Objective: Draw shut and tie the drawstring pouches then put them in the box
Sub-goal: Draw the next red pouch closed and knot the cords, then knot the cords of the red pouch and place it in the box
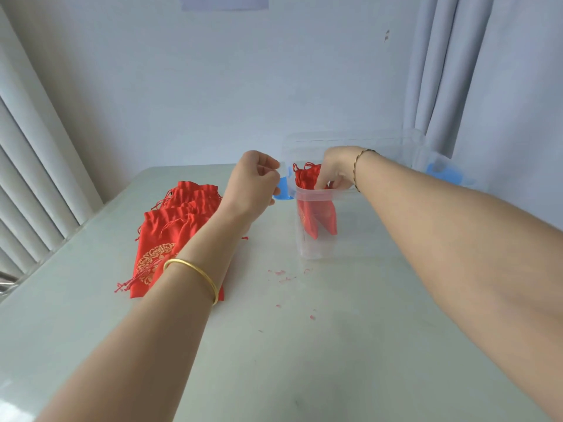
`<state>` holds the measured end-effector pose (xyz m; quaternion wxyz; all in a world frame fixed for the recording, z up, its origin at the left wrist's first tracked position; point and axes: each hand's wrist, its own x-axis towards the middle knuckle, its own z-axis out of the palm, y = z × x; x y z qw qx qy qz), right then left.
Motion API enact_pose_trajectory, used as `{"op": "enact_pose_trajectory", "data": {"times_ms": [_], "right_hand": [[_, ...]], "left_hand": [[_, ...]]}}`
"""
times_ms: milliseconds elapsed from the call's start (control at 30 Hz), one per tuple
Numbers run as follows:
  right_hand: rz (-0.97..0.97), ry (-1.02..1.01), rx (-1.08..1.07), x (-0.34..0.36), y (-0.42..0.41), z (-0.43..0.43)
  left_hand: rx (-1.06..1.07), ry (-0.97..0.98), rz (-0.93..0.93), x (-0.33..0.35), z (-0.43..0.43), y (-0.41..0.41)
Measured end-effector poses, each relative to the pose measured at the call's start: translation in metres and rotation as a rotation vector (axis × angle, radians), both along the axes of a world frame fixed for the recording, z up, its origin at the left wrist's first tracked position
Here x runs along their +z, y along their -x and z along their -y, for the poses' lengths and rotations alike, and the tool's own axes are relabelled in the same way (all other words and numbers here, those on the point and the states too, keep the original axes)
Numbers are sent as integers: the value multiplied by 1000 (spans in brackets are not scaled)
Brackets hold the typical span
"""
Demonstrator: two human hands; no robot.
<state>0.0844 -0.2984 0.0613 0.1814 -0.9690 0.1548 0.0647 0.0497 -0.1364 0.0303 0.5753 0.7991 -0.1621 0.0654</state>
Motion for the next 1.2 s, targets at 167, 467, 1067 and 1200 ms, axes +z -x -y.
{"op": "enact_pose_trajectory", "data": {"times_ms": [167,467,1067,1200], "right_hand": [[-123,-54,58,2,-3,1],[172,-223,-66,18,14,4],[407,-627,339,-73,110,-120],[375,-635,319,-86,118,-120]], "left_hand": [[5,21,0,0,-4,-4],[104,31,24,-8,-17,-3],[329,-809,59,-63,-135,15],[291,-853,83,-65,-137,24]]}}
